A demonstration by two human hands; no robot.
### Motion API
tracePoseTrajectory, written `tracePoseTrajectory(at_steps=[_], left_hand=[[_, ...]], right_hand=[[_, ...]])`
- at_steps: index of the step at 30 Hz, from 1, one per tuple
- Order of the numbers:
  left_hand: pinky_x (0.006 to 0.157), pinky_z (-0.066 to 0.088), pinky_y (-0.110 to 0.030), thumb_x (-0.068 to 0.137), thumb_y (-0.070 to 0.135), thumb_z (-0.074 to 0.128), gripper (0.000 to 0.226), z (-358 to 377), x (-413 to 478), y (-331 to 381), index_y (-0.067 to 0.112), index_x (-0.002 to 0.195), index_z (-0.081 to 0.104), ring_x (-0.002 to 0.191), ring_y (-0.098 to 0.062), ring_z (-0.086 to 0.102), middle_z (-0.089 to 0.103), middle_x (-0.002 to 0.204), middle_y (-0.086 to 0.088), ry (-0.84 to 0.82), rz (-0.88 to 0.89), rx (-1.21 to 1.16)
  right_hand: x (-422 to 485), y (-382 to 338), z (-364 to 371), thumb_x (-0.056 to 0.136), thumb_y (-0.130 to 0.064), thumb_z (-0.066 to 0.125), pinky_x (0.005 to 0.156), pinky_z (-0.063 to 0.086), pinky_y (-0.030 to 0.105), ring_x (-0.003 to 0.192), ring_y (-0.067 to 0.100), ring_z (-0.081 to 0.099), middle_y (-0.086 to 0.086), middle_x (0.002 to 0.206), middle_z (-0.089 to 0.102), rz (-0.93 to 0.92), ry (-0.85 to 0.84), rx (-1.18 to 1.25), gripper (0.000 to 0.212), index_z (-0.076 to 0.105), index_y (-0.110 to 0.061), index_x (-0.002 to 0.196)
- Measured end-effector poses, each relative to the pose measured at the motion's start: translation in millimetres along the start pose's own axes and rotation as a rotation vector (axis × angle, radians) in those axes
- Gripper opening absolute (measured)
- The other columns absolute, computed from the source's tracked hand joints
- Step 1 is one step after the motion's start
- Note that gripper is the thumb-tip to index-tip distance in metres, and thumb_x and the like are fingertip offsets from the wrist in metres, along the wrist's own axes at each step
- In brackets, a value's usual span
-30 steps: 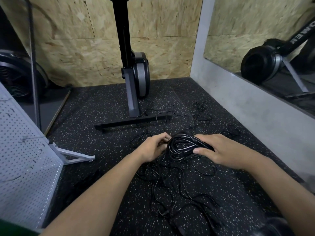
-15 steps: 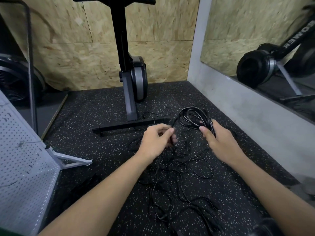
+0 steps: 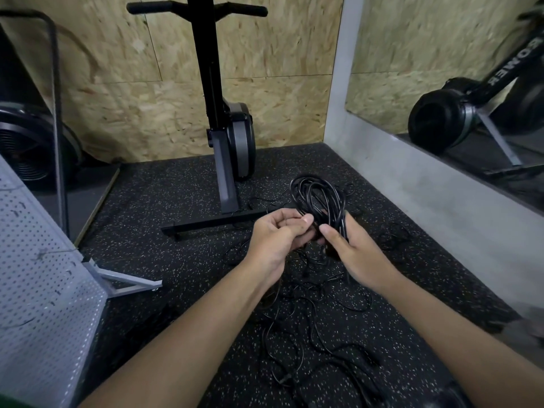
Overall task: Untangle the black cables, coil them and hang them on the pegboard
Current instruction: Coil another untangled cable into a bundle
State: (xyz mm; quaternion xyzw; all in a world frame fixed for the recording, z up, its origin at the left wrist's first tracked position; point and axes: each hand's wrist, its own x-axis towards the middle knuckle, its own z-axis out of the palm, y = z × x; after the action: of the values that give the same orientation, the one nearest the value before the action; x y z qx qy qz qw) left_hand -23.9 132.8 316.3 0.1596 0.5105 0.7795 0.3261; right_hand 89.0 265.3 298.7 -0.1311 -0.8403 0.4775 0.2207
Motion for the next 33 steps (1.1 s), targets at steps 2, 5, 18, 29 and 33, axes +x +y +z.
tracePoseTrajectory(at_steps=[2,5,18,29,33], left_hand=[[0.075,0.063,-0.025,0.089,0.003,0.078,0.02,-2.5,1.8,-0.5,0.001,0.106,0.067,0.068,-0.009,0.07,0.069,0.075,-0.002,0.027,0.036,0.078],[0.077,0.061,-0.03,0.09,0.008,0.079,0.029,-7.3,5.0,-1.7,0.0,0.115,0.066,0.066,-0.008,0.066,0.068,0.068,0.006,0.019,0.118,0.195],[0.112,0.044,-0.038,0.097,0.005,0.058,0.05,-37.5,15.2,-26.4,0.041,0.132,0.055,0.134,-0.002,0.051,0.059,0.142,0.015,-0.327,0.144,0.858],[0.09,0.056,-0.044,0.106,0.033,0.055,0.016,-80.7,34.5,-106.7,0.026,0.11,0.069,0.095,-0.024,0.068,0.072,0.112,-0.003,-0.498,0.001,1.414],[0.089,0.056,-0.043,0.108,0.038,0.053,0.027,-77.7,32.1,-99.5,0.028,0.086,0.065,0.086,-0.016,0.063,0.07,0.095,0.0,-0.536,-0.058,1.5]], right_hand=[[0.6,0.0,0.7,0.108,-0.033,0.051,0.098,0.054,0.035,0.106,0.009,0.067,-0.012,0.116,0.069,-0.02,-0.034,-0.002,0.029,0.054,-0.026,0.137],[1.3,-1.6,2.0,0.108,-0.031,0.052,0.102,0.047,0.02,0.12,0.0,0.06,-0.021,0.126,0.065,-0.014,-0.087,-0.018,0.036,0.047,-0.029,0.144],[2.1,-9.5,-1.3,0.106,-0.021,0.057,0.088,0.045,0.013,0.1,0.0,0.063,-0.023,0.096,0.067,-0.053,0.017,-0.015,0.009,0.064,-0.016,0.105],[2.9,-25.6,-19.2,0.106,-0.011,0.054,0.075,0.064,0.041,0.069,0.019,0.064,0.012,0.084,0.06,0.034,0.139,0.217,0.016,0.052,0.001,0.116],[7.2,0.6,-28.1,0.107,-0.03,0.053,0.07,0.06,0.039,0.074,0.013,0.071,-0.002,0.099,0.067,0.247,0.163,-0.227,0.027,0.045,-0.019,0.131]])
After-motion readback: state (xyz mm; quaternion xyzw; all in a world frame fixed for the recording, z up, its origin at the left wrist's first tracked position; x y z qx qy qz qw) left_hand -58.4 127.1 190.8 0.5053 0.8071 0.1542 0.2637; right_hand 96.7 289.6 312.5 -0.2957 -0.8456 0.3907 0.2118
